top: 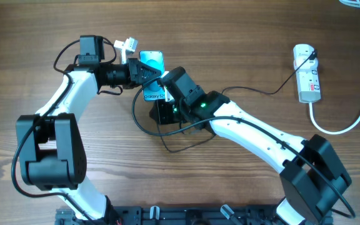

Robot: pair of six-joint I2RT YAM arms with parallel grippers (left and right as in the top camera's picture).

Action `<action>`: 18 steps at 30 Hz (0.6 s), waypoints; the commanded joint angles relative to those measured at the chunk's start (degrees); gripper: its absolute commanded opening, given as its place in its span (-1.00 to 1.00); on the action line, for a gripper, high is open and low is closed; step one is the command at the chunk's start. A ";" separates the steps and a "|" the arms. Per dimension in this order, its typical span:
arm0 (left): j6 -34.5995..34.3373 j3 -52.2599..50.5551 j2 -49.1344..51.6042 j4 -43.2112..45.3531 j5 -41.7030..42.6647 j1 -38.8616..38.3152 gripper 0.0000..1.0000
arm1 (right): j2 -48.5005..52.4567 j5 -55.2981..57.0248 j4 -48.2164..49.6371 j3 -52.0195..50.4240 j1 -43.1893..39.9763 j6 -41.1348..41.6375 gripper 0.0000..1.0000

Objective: Plug charger to phone and switch on socket
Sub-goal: 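Release the plug and move the right gripper away toward the power strip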

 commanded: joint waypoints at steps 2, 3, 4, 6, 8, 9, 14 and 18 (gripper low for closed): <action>-0.28 -0.31 -0.26 0.39 2.49 0.11 -0.92 | 0.94 -0.50 -0.15 0.59 -0.15 0.85 -0.65; -0.28 -0.31 -0.26 0.39 2.49 0.11 -0.92 | 0.94 -0.50 -0.13 0.59 -0.15 0.87 -0.70; -0.28 -0.31 -0.26 0.39 2.49 0.11 -0.92 | 0.94 -0.46 -0.07 0.59 -0.15 1.09 -0.73; -0.28 -0.31 -0.26 0.37 2.49 0.11 -0.92 | 0.94 -0.28 0.55 0.59 -0.15 1.92 -0.91; -0.28 -0.33 -0.26 0.37 2.49 0.11 -0.92 | 0.94 -0.28 0.79 0.59 -0.31 1.95 -0.92; -0.28 -0.31 -0.26 0.37 2.49 0.11 -0.92 | 0.94 -0.28 1.01 0.59 -0.57 2.19 -0.91; -0.28 -0.33 -0.26 0.35 2.49 0.09 -0.92 | 0.94 -2.97 5.49 0.59 -3.26 3.45 -0.91; -0.26 -0.33 -0.26 0.35 2.51 0.09 -0.92 | 0.94 -3.04 8.44 0.59 -4.33 3.82 -0.91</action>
